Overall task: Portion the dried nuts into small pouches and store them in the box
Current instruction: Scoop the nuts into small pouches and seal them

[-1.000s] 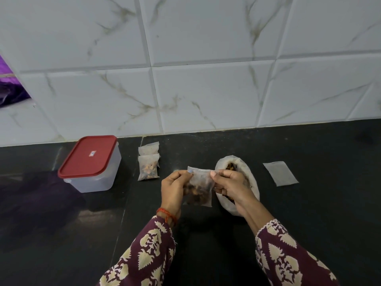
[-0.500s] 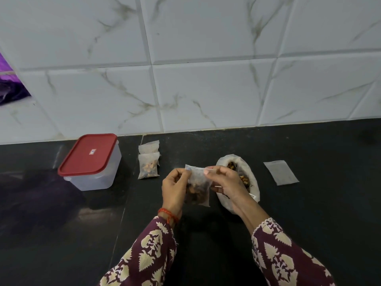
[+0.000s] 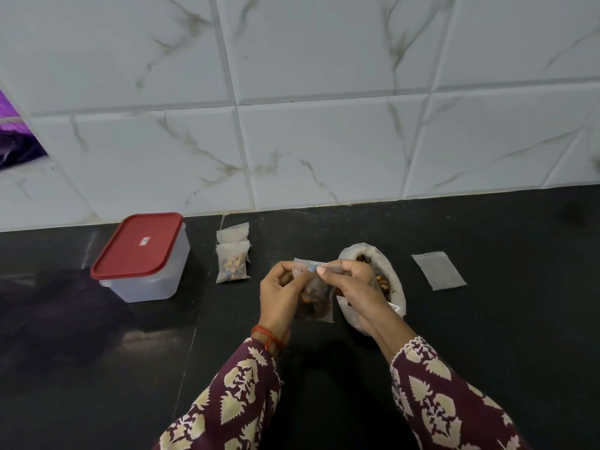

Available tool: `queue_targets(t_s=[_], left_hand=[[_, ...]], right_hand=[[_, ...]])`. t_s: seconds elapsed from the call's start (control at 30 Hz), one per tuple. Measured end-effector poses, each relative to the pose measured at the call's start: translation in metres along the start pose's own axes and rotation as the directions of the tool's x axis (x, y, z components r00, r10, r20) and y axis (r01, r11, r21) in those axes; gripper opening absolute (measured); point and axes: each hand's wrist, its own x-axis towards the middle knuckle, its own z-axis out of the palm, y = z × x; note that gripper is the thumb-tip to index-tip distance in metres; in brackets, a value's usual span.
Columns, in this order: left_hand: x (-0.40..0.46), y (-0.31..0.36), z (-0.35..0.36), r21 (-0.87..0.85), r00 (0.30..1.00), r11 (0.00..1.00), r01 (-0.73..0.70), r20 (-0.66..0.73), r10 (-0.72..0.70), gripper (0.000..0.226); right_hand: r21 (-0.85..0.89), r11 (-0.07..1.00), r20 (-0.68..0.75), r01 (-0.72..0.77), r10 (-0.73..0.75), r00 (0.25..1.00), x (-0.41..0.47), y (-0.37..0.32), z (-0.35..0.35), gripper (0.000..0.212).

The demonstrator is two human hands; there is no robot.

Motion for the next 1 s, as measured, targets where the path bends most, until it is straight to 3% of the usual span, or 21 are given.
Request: queue_targets(t_s=[0.17, 0.3, 0.5, 0.77, 1.0], left_hand=[[-0.0012, 0.0046, 0.0005, -0.01, 1.0, 1.0, -0.007, -0.001, 0.007, 0.007], [-0.0013, 0.0037, 0.0004, -0.023, 1.0, 1.0, -0.016, -0.018, 0.016, 0.01], [0.0002, 0.0039, -0.0013, -0.024, 1.0, 1.0, 0.014, -0.021, -0.014, 0.002], [-0.0012, 0.0038, -0.002, -0.013, 0.998, 1.0, 0.011, -0.06, -0.012, 0.008], [-0.0015, 0.002, -0.0028, -0.031, 0.999, 0.998, 0.048, -0.02, -0.048, 0.012]], right_hand=[[0.146, 0.987, 0.044, -0.06, 0.054, 0.998, -0.0055, -0.0033, -0.0035, 0.014], [0.16, 0.984, 0.018, -0.075, 0.073, 0.997, -0.0063, -0.0055, -0.0043, 0.011], [0.12, 0.992, -0.006, -0.05, 0.051, 0.999, -0.0058, -0.0055, -0.0027, 0.008], [0.116, 0.987, -0.001, -0.11, 0.11, 0.994, -0.0029, -0.0032, -0.0068, 0.013], [0.062, 0.996, -0.033, -0.068, 0.07, 0.997, -0.0072, -0.0057, -0.0029, 0.012]])
